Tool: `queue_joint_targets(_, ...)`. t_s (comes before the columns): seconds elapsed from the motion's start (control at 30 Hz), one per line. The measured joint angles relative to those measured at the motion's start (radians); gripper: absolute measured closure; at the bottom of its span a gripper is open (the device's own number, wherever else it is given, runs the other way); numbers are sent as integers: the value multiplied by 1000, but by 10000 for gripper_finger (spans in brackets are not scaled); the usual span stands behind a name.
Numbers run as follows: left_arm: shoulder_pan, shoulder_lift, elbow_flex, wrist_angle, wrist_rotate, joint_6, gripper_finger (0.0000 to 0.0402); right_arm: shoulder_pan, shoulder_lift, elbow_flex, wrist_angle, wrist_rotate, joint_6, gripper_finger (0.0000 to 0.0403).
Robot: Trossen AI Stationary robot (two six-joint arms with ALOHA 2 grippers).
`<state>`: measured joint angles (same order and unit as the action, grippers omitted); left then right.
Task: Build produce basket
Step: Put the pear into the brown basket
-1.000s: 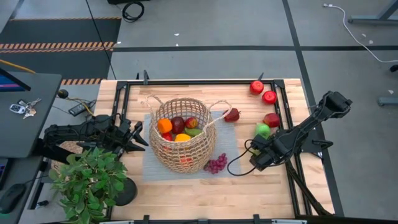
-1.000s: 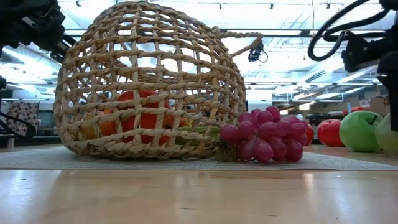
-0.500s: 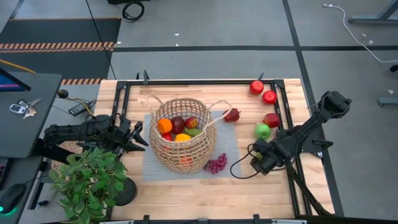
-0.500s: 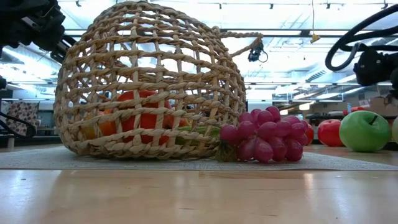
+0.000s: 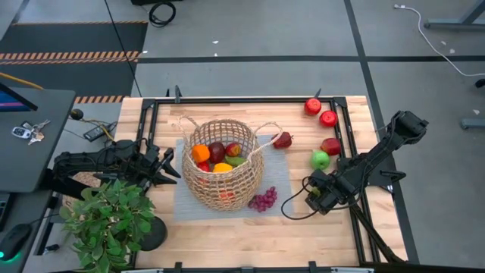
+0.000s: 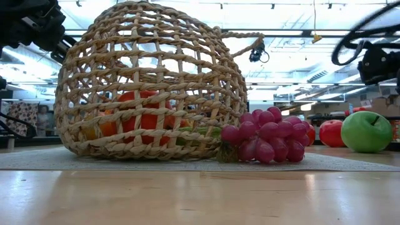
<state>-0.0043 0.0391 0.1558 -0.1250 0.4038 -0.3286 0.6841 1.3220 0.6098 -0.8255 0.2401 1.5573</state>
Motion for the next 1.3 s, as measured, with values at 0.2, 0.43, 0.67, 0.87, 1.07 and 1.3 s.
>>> queue_joint_targets(0.2,0,0,0,0,0,0,280,-33,-2,91,-1,60,-95,77)
queue_joint_targets(0.43,0,0,0,0,0,0,280,-85,-2,275,45,222,-305,77)
queue_joint_targets(0.67,0,0,0,0,0,0,280,-140,-2,455,207,358,-573,76)
queue_joint_targets(0.87,0,0,0,0,0,0,280,-187,-2,566,433,398,-892,76)
queue_joint_targets(1.07,0,0,0,0,0,0,280,-215,0,584,819,398,-1327,76)
queue_joint_targets(1.3,0,0,0,0,0,0,280,-235,7,585,1028,397,-1910,75)
